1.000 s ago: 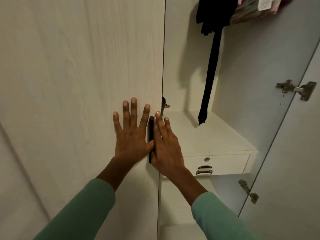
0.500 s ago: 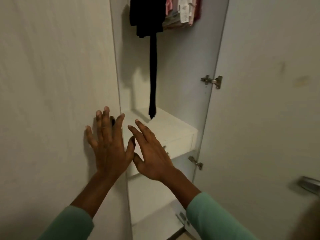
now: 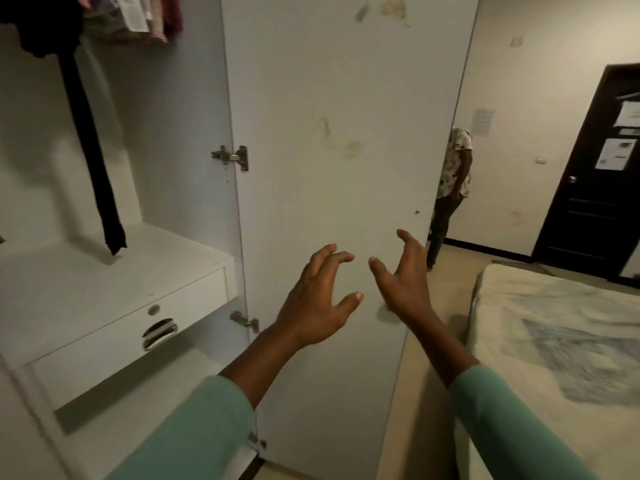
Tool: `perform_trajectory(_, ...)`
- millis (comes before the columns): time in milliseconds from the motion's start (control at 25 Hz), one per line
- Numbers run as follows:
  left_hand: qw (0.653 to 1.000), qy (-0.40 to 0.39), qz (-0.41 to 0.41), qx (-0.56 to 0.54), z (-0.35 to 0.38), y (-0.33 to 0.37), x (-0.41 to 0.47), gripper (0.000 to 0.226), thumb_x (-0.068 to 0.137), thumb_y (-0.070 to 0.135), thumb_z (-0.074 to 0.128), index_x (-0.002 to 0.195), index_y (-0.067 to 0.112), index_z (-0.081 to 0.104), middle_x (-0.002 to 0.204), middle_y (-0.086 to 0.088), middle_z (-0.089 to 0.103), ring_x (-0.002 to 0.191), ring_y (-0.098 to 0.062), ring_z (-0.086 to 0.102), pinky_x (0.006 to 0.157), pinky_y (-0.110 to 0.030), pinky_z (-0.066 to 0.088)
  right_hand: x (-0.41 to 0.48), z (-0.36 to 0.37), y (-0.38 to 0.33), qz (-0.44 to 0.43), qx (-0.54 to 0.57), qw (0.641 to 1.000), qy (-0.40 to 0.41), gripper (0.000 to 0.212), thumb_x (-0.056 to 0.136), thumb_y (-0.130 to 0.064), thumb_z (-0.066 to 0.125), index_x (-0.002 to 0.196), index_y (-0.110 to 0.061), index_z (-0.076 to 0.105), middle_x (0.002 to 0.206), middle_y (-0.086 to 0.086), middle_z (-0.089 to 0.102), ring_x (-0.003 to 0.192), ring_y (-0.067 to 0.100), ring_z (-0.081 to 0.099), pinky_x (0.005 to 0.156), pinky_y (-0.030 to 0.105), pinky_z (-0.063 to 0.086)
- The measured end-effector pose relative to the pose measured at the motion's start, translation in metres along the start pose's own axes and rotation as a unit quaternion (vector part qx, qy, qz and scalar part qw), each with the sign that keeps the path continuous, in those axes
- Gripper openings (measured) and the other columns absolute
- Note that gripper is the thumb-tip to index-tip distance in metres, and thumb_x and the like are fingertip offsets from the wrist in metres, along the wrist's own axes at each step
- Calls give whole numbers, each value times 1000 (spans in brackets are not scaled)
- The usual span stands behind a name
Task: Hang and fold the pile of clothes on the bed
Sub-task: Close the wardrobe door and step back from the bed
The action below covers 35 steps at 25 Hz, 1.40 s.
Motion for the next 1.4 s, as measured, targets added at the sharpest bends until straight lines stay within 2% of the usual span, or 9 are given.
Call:
perform_trajectory(280,994,6,-105,36,120,39,108,88,96,46,69,162,36,12,173,3,-2,157,-26,20,115,-45,40,112,-59,72,64,123,983,-117,103,96,-45,70,166,-23,-3,175,7,2,159,31,12,125,53,24)
perform_trajectory(480,990,25,-126,66,143,54,125,92,94,47,71,163,32,12,173,-1,-1,158,-29,16,116,-48,38,136,-68,115,97,204,958,-179,98,92,-47,72,166,-23,11,157,8,40,152,32,31,119,49,30)
perform_trajectory(680,981,13,-171,90,150,59,123,95,94,48,71,164,31,8,174,-3,-2,159,-32,14,118,-51,36,127,-60,115,98,256,938,-214,73,96,-35,70,157,-20,32,153,3,45,146,27,40,113,42,36)
perform_trajectory(800,984,52,-136,100,141,69,105,102,91,49,74,164,33,4,174,0,-6,160,-30,9,119,-52,35,90,-71,102,36,264,953,-142,50,93,-43,68,135,-20,53,124,-5,62,122,19,61,96,38,51)
perform_trajectory(960,980,182,-76,29,116,80,32,122,83,27,85,164,33,-6,175,0,-5,162,-22,3,123,-43,29,14,-65,53,-152,273,941,-133,31,93,-34,64,114,-12,65,100,-5,70,91,16,69,77,31,58)
perform_trajectory(1080,951,302,-66,-1,56,60,-43,96,91,16,78,164,14,16,169,-4,28,155,-19,31,120,-47,42,-36,-28,-8,-296,266,908,-132,24,93,-26,65,109,-9,70,95,-3,68,89,14,66,74,30,55)
perform_trajectory(1200,912,375,-146,84,-23,20,-122,89,89,38,78,160,20,27,161,-2,39,149,-17,40,117,-53,43,-73,39,-76,-404,245,874,-111,43,89,-26,75,127,-9,64,123,6,61,118,13,54,95,26,48)
perform_trajectory(1320,799,483,-305,188,-95,-14,-193,110,75,63,83,160,33,20,167,2,27,154,-19,27,123,-58,26,-101,121,-144,-408,239,862,-185,77,91,-31,74,157,-14,38,165,9,32,155,22,27,124,40,29)
perform_trajectory(1400,730,516,-383,235,-141,-38,-226,119,70,70,82,161,34,15,170,1,19,156,-23,21,120,-63,26,-122,178,-190,-415,187,862,-226,85,96,-32,66,165,-18,18,174,6,8,162,26,3,127,53,19)
Point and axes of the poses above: each hand's wrist, its own x-axis towards the middle knuckle, its own z-axis out of the palm, y = z × x, the point moved 4 cm from there along x, towards the middle knuckle
